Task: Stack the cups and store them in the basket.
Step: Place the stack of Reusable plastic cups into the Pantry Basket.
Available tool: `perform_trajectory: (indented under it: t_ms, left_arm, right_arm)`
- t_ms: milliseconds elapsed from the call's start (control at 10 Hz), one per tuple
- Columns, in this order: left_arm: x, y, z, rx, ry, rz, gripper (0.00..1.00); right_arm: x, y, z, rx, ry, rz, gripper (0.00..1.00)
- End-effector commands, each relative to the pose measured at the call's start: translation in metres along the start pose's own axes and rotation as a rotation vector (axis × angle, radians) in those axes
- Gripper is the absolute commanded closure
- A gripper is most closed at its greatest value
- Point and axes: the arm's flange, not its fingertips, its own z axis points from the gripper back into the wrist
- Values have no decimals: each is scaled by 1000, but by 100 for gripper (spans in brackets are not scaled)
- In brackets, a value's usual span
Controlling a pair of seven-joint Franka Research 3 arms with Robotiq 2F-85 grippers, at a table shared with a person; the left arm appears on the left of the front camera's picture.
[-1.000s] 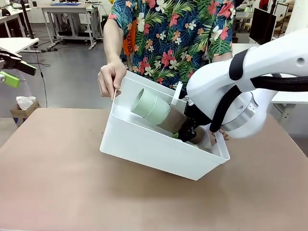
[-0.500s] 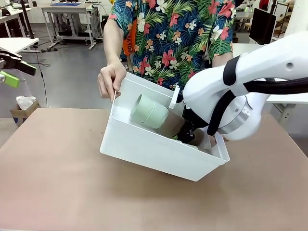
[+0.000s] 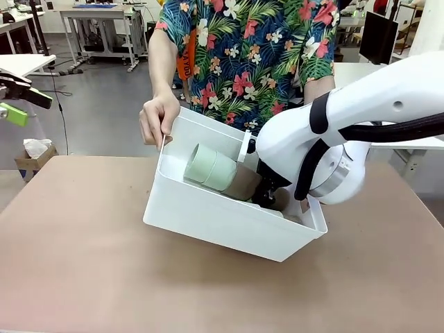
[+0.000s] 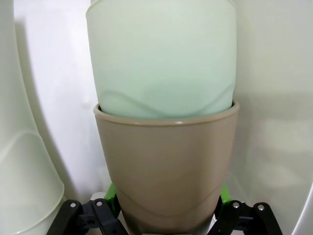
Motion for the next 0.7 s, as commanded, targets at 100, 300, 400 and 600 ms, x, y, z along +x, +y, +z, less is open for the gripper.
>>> perform_trajectory:
  t_ms: [100,300,400,600]
  left_arm:
    - [3,-2,0,-3,-11,9,0]
    - [3,-2,0,-3,-11,9,0]
    - [3,-2,0,-3,-11,9,0]
    - [3,-2,0,-3,-11,9,0]
  right_arm:
    - [15,-8,4,-3,-3,-24,0]
    - [10,-8,16,3,-11,-25,0]
    - [8,-14,26,-4,-24,-41,0]
    - [-2,-26,55,11,-58,-56,0]
